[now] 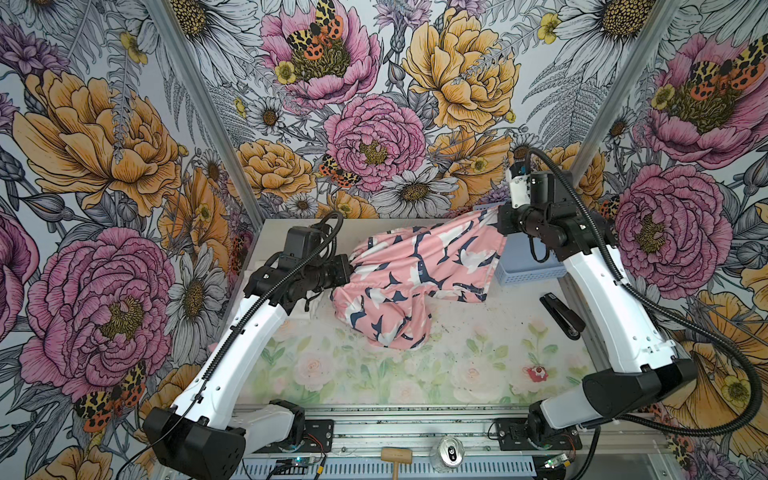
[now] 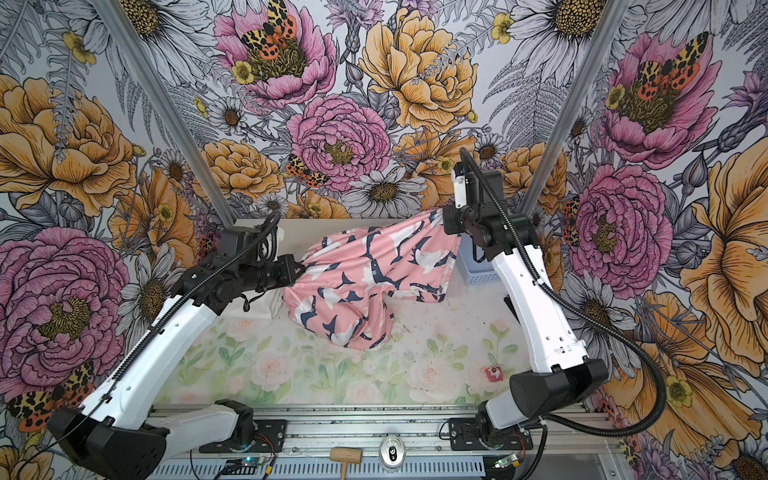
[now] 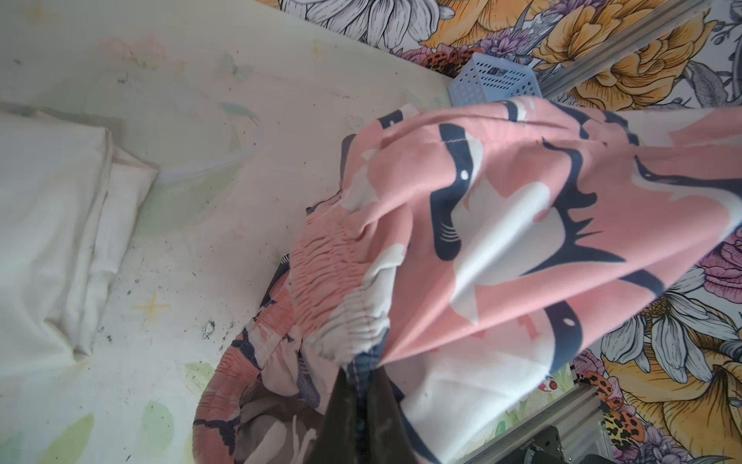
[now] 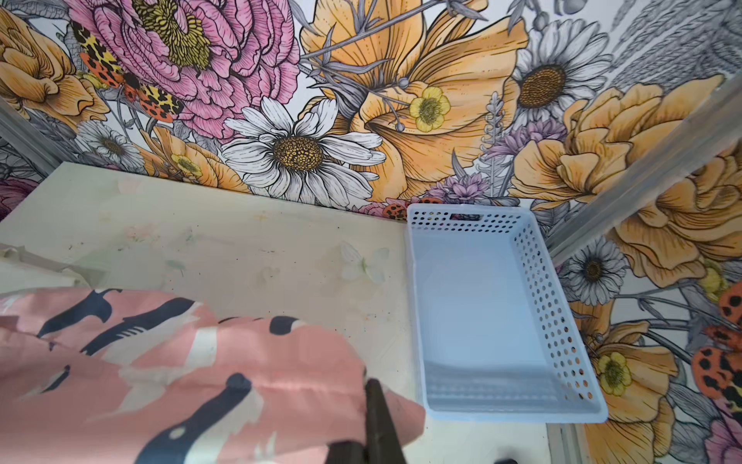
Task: Fold and stack the mixed laundry pile
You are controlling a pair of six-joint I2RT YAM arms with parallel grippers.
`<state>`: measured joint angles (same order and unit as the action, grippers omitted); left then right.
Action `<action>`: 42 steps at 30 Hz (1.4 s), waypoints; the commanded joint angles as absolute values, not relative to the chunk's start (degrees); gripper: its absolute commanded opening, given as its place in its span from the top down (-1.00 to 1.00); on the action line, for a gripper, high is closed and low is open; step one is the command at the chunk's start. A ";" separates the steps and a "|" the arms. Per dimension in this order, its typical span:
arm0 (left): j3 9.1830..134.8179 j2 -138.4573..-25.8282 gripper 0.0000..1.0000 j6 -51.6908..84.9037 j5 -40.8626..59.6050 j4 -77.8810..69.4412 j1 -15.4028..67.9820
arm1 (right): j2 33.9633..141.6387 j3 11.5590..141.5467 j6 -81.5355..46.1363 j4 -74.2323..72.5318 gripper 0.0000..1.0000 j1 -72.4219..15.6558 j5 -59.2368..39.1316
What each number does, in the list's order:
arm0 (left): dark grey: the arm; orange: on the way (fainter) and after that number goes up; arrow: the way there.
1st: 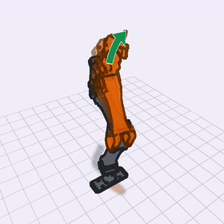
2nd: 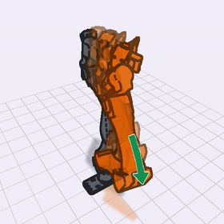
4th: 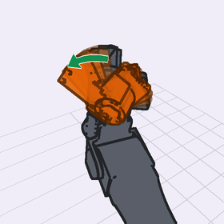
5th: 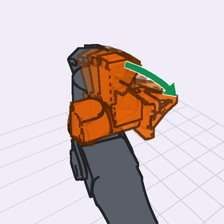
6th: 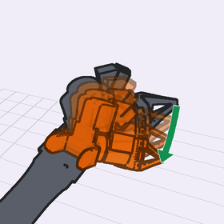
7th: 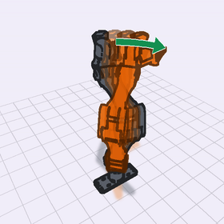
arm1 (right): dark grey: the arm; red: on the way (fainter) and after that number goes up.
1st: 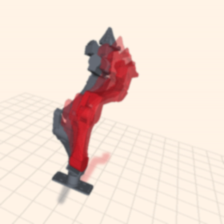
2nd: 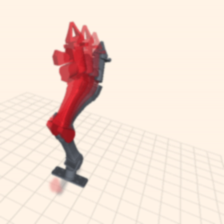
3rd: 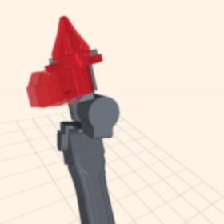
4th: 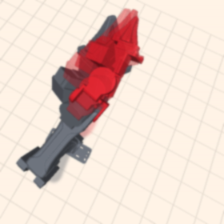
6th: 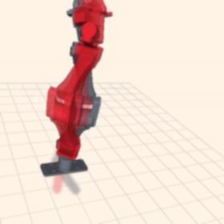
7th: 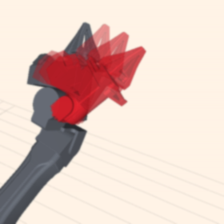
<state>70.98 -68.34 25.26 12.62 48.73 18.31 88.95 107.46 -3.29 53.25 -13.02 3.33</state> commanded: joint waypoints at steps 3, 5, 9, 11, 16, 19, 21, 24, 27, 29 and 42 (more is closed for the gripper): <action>61.98 -71.20 1.00 28.34 13.96 42.19 17.32 | 102.29 110.19 -3.09 55.02 1.00 -12.22 -1.39; 60.29 -73.17 1.00 28.31 13.39 40.44 16.96 | 106.34 110.84 -4.88 55.41 1.00 -12.22 -0.54; 59.58 -76.76 1.00 27.35 12.66 38.29 16.36 | 108.36 109.16 -8.73 56.00 0.21 -12.26 0.92; 60.15 -78.38 1.00 26.46 12.66 38.12 16.21 | 106.30 105.53 -9.95 55.57 -0.01 -12.41 0.18; 60.94 -80.89 1.00 24.82 12.61 38.14 15.12 | 100.11 89.69 -10.71 50.63 -0.13 -12.92 -6.74; 61.21 -81.38 1.00 23.98 12.83 38.14 13.92 | 97.76 79.79 -11.12 47.17 -0.13 -12.70 -10.88; 61.46 -81.80 1.00 23.52 12.96 38.14 13.28 | 96.59 74.07 -11.69 44.66 -0.13 -12.56 -13.54; 61.69 -82.99 1.00 22.65 13.59 38.15 12.47 | 95.16 67.24 -12.61 40.32 -0.16 -12.07 -17.71; 61.95 -84.34 0.99 21.91 14.32 38.18 12.04 | 94.98 63.38 -13.56 35.79 -0.19 -11.72 -20.61; 62.13 -84.97 0.93 21.71 14.47 38.14 12.13 | 95.70 62.67 -13.76 34.33 -0.19 -11.69 -20.65; 57.71 -77.12 -0.31 22.86 12.32 40.15 10.49 | 89.17 55.56 -17.09 32.16 -0.17 -11.79 -20.96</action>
